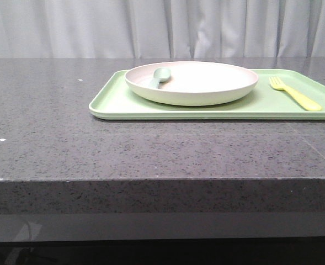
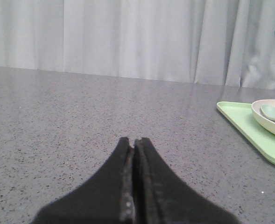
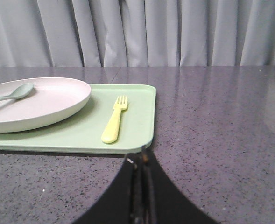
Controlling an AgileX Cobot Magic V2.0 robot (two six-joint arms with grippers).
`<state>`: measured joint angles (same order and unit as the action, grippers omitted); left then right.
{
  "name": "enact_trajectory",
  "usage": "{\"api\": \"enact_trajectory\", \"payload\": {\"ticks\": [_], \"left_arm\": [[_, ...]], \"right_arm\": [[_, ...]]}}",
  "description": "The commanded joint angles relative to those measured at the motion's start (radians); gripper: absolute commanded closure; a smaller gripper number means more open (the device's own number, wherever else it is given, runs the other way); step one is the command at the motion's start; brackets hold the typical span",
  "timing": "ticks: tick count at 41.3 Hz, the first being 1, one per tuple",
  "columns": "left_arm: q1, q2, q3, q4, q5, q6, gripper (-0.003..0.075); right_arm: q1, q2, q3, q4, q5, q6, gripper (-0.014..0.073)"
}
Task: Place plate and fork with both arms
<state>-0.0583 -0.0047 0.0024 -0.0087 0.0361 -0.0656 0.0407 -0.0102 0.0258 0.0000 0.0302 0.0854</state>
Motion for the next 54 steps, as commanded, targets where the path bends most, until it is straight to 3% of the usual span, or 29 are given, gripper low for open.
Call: {"api": "enact_trajectory", "payload": {"ticks": [1, 54], "left_arm": [[-0.007, -0.022, 0.01, 0.0, -0.09, 0.002, 0.0741], [-0.007, -0.022, 0.01, 0.0, -0.09, 0.002, 0.0741]], "right_arm": [[-0.006, -0.018, -0.004, -0.016, -0.095, 0.007, 0.0662], [-0.033, -0.018, -0.004, -0.013, -0.077, 0.007, 0.0662]]}}
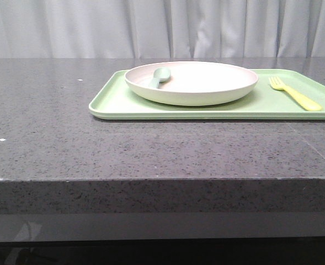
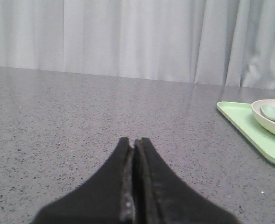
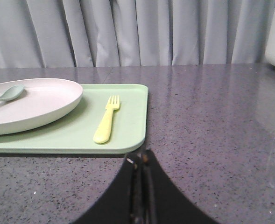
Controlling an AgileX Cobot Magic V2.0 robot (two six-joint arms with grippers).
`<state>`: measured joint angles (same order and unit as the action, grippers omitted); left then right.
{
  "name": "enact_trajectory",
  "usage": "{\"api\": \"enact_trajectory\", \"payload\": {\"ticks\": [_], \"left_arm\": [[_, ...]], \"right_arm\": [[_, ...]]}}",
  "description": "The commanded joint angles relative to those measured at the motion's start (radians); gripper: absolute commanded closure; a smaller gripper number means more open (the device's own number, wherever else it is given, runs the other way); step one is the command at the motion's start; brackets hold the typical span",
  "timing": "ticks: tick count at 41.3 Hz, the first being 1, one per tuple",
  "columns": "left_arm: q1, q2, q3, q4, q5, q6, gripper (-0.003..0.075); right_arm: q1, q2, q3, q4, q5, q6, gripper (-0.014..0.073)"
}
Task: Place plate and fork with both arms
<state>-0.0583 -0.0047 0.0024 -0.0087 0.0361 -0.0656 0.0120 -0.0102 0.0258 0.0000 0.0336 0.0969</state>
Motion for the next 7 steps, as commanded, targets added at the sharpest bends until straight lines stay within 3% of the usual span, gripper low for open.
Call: {"api": "enact_trajectory", "payload": {"ticks": [1, 7], "left_arm": [[-0.007, -0.022, 0.01, 0.0, -0.09, 0.002, 0.0741], [-0.007, -0.022, 0.01, 0.0, -0.09, 0.002, 0.0741]], "right_arm": [[-0.005, -0.018, -0.004, -0.013, -0.08, -0.004, 0.0662], [-0.005, -0.018, -0.004, -0.013, -0.08, -0.004, 0.0662]]}}
